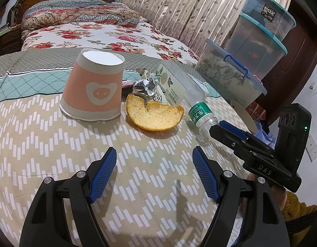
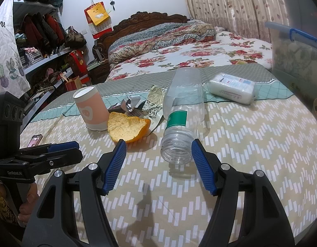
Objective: Collect trash
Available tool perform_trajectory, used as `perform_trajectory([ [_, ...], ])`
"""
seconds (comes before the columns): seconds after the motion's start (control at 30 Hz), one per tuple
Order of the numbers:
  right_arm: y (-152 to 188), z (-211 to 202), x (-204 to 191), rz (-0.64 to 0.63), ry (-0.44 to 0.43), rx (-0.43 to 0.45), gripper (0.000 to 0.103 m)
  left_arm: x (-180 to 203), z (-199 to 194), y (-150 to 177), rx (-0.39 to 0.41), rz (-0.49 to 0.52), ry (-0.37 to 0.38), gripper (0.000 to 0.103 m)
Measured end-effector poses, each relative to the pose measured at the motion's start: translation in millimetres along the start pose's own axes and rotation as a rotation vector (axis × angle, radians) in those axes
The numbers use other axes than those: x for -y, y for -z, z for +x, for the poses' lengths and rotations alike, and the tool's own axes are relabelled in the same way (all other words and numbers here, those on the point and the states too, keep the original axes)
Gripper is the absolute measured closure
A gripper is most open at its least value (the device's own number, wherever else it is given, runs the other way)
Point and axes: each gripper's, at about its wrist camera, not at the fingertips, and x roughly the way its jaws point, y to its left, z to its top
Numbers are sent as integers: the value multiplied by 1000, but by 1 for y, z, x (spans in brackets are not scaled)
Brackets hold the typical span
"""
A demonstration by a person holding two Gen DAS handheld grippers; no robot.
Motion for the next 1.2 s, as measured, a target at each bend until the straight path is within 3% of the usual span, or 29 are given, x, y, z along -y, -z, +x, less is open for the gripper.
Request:
perform_trajectory([
  [1.2,0,-1,0,-2,4,-2,36,-2,-2,1,1,-3,4,31],
])
